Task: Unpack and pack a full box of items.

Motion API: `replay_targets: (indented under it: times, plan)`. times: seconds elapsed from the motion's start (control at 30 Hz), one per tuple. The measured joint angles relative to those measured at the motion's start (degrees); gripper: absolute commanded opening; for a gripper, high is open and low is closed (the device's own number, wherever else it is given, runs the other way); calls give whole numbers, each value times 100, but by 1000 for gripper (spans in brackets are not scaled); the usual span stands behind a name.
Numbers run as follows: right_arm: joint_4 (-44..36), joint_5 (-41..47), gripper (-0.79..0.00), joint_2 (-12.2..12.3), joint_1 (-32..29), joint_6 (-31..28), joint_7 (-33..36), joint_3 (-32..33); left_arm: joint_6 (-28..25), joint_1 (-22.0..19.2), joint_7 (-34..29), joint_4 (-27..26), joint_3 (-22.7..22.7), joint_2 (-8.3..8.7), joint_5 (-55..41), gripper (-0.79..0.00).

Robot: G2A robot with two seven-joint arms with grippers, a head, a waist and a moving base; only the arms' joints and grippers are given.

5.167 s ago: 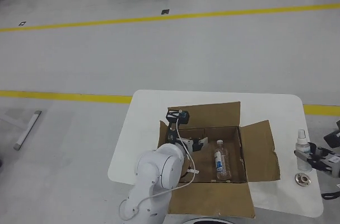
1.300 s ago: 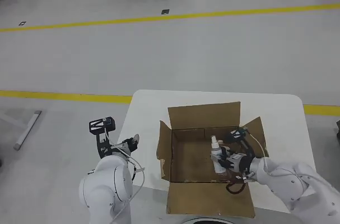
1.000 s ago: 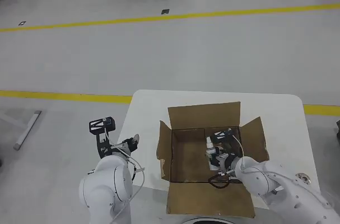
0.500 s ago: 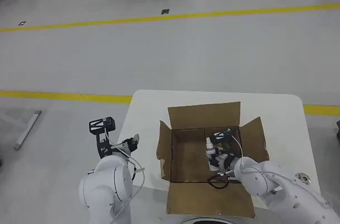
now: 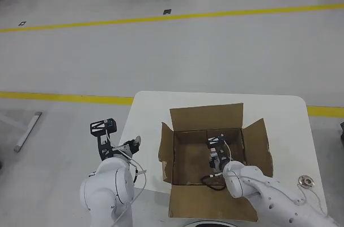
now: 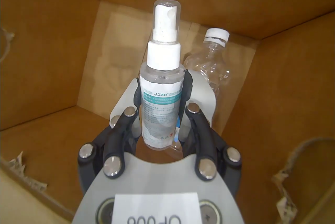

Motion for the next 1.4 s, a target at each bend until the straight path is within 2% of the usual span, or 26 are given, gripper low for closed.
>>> replay_targets:
  times: [0.17, 0.37, 0.8, 0.83, 0.87, 0.97, 1.07, 1.4]
  plan:
    - [611, 100, -785, -286, 390, 230, 83, -380, 0, 0, 0, 0, 0, 0, 0, 0]
    - [1148, 590, -785, -548, 626, 204, -48, -450, 0, 0, 0, 0, 0, 0, 0, 0]
    - [1889, 1329, -785, -850, 756, 131, -267, -258, 0, 0, 0, 0, 0, 0, 0, 0]
    - [1934, 1353, -751, -861, 763, 104, -278, -243, 0, 0, 0, 0, 0, 0, 0, 0]
    - [1985, 1373, -643, -876, 771, 82, -296, -227, 0, 0, 0, 0, 0, 0, 0, 0]
    - [2059, 1383, -594, -910, 784, 60, -314, -200, 0, 0, 0, 0, 0, 0, 0, 0]
    - [2101, 1350, -474, -936, 785, 65, -309, -184, 0, 0, 0, 0, 0, 0, 0, 0]
    - [2106, 1157, -443, -979, 706, 101, -261, -103, 0, 0, 0, 0, 0, 0, 0, 0]
